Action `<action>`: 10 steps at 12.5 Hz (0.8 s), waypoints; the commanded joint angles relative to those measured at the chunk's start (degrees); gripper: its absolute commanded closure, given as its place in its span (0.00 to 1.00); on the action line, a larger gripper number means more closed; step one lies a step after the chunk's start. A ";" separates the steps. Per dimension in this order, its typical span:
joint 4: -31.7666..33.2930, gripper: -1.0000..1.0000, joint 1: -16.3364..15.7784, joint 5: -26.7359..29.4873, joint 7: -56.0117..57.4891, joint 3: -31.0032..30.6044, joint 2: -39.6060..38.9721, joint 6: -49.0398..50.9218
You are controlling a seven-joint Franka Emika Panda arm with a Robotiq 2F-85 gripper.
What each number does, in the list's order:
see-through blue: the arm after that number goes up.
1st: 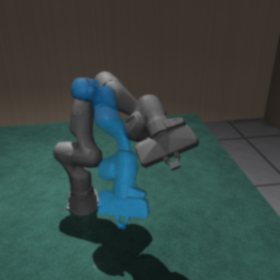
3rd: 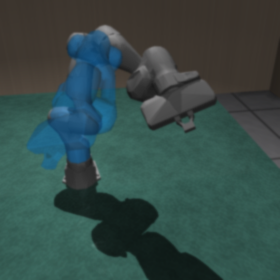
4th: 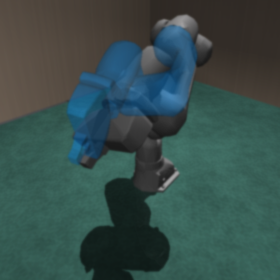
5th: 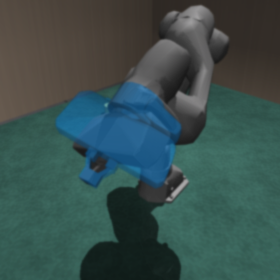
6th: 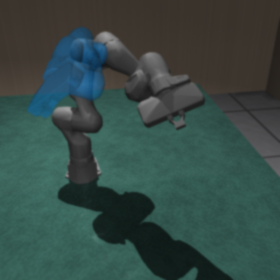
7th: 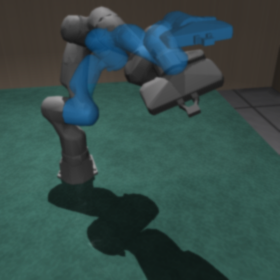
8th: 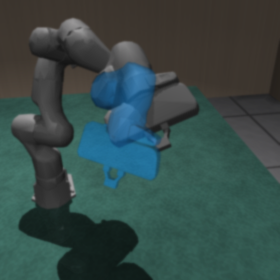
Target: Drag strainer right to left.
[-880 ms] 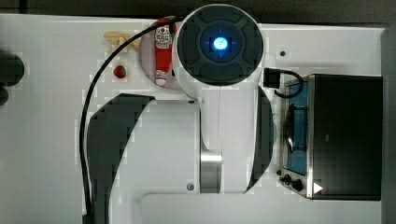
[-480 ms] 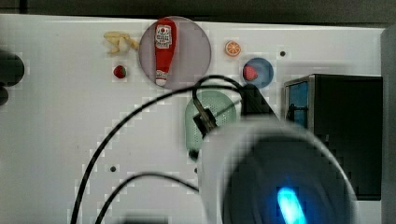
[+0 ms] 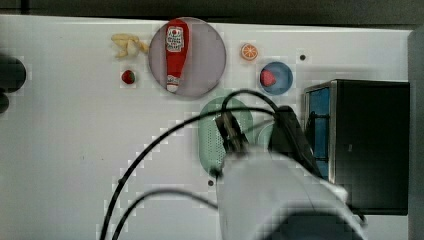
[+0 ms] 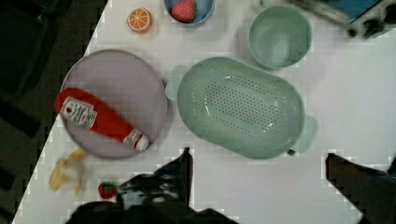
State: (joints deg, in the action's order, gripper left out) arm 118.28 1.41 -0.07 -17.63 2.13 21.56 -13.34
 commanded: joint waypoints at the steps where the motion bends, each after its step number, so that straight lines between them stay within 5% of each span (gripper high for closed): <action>1: 10.17 0.00 -0.36 -0.54 -8.66 -0.57 -10.82 -8.88; 5: 18.39 0.00 -0.41 -0.54 -16.47 -1.30 -19.25 -26.80; 10: 20.72 0.00 -1.62 -0.54 -24.22 -2.62 -32.10 -41.72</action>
State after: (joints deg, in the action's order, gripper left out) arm 140.33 -0.16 -0.19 -36.45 -0.44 -12.50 -51.73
